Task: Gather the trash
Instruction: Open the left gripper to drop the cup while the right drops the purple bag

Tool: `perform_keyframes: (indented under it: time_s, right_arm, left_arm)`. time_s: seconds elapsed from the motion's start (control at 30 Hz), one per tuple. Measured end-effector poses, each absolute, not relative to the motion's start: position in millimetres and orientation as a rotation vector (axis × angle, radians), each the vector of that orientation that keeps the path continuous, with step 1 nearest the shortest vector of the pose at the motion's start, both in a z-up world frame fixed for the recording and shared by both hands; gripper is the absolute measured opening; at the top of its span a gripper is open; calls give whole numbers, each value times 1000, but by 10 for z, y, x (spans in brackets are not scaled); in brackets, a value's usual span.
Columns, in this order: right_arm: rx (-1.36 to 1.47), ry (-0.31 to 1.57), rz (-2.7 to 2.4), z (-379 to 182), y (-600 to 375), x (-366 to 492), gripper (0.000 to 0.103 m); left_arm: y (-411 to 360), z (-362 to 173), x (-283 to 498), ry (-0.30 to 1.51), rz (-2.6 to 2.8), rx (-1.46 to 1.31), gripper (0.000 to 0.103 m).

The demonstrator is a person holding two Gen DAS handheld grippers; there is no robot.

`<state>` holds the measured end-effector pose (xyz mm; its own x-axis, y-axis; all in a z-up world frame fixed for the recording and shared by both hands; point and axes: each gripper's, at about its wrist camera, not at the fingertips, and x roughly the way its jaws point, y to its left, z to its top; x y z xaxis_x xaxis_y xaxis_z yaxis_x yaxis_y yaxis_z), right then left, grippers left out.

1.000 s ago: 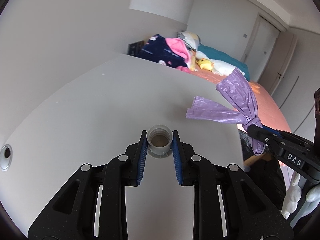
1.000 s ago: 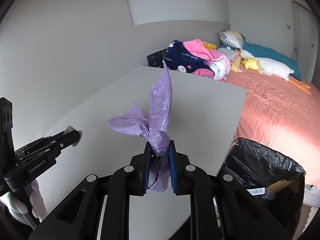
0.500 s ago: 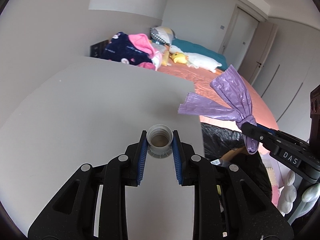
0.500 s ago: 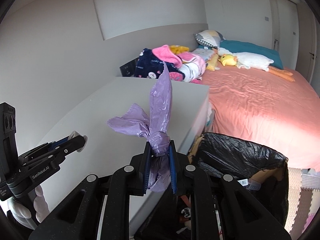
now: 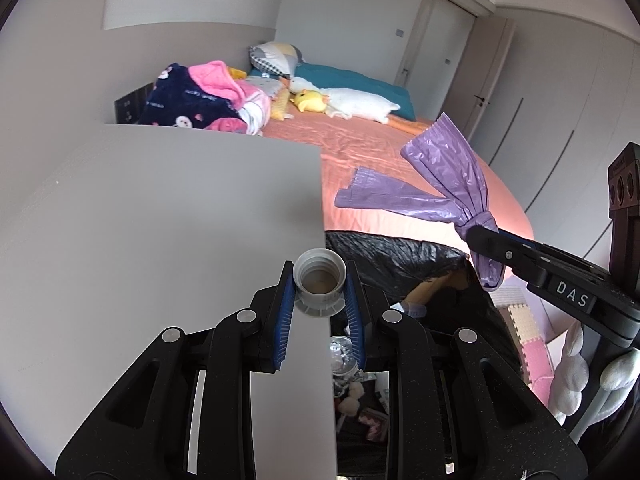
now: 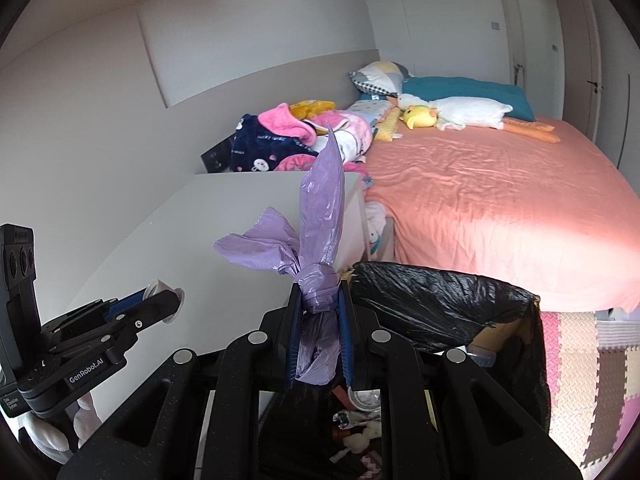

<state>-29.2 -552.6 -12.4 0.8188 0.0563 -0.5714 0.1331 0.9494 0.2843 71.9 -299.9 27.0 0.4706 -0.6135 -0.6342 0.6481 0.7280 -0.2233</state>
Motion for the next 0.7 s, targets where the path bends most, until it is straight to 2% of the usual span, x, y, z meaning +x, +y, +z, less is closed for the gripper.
perform_keyframes:
  time_s: [0.5,0.53,0.57,0.6,0.63,0.67,0.7]
  right_arm:
    - [436,627,-174,-212,-6221,-552,19]
    - [457,628,-178,-210,-6281,-573,26]
    - [470,621,-186,-201,-6324,-601,40]
    - [474,608,-201,-185,-6359,-634,47]
    - [471,597,-217,-179,-6383,-660,60]
    - [465,587,-230,-165,-6392,-685,65]
    - [458,579,-236,-151,-6403,-710,66]
  left_arm:
    - [-3634,181,493,780,-921,128,24]
    - [-3663,173,487,787,-930,133,24]
    - [-3684,166,483,797,-940,132,29]
    - [-3695,165,481,807,-949,124,53]
    - [-3694,168,484,813,-954,110,69]
    - [-3685,181,479,804,-957,92,87]
    - [-3656,210,466,780,-963,69,88]
